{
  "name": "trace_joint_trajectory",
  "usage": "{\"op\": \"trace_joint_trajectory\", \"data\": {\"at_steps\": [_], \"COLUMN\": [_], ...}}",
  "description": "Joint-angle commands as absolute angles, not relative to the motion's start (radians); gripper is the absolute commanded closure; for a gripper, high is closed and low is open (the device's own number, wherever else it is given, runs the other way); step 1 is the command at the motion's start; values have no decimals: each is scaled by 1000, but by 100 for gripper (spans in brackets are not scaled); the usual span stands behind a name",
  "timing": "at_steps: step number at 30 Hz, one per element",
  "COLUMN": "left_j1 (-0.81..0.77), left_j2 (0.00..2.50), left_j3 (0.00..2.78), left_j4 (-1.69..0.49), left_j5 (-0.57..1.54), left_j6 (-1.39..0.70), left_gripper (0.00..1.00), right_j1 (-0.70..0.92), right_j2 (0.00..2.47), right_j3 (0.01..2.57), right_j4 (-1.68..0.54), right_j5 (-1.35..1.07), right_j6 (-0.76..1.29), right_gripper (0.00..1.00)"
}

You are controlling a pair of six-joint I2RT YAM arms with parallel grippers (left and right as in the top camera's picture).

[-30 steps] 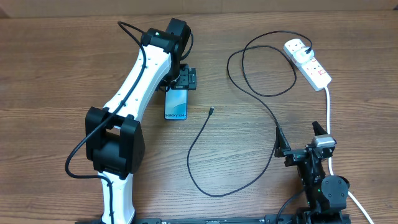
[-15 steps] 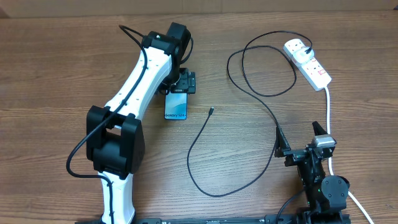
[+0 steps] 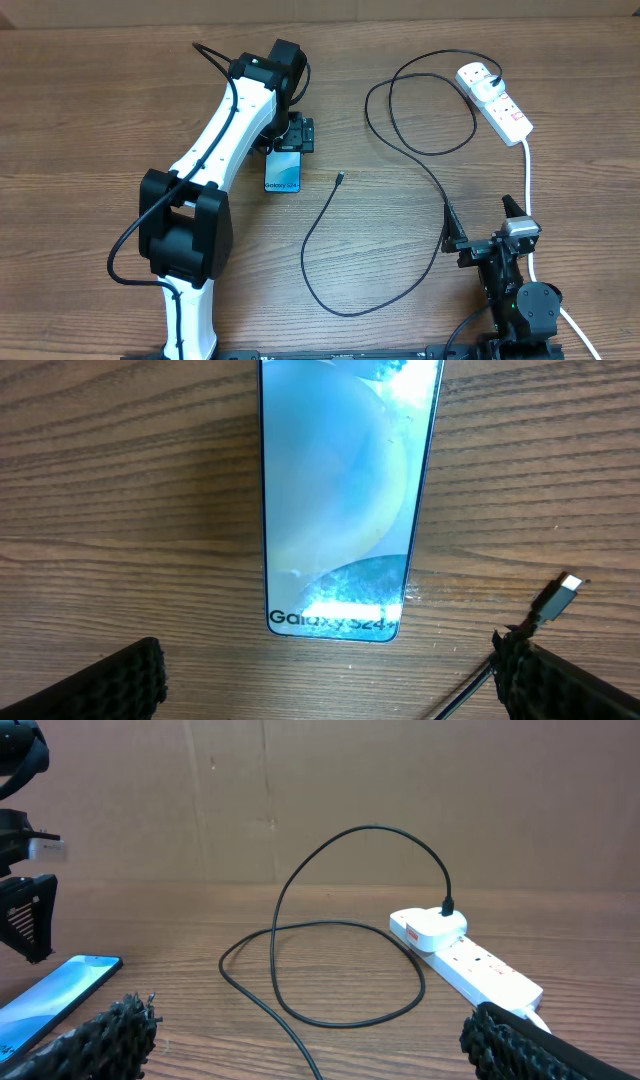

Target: Plug charger to phone and switch on socket

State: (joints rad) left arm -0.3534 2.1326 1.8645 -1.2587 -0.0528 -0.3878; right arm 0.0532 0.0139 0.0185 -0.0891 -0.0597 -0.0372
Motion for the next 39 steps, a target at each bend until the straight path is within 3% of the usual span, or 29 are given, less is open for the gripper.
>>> {"op": "trace_joint_trajectory", "data": {"at_steps": [1,39], "left_j1": [-354,-355], "left_j2": [2140,2140], "left_j3": [1852,1803], "left_j4": [-1255,-1240], "left_j5": [-43,-52], "left_j6": [-397,-396], "left_gripper": [0,0], "right_j1": [59,59], "right_j2": [3,3], "right_j3": [9,9], "right_j4": [-81,-81], "right_j5": [-54,-54], "right_j6": [-33,-33], "right_gripper": [0,0]}}
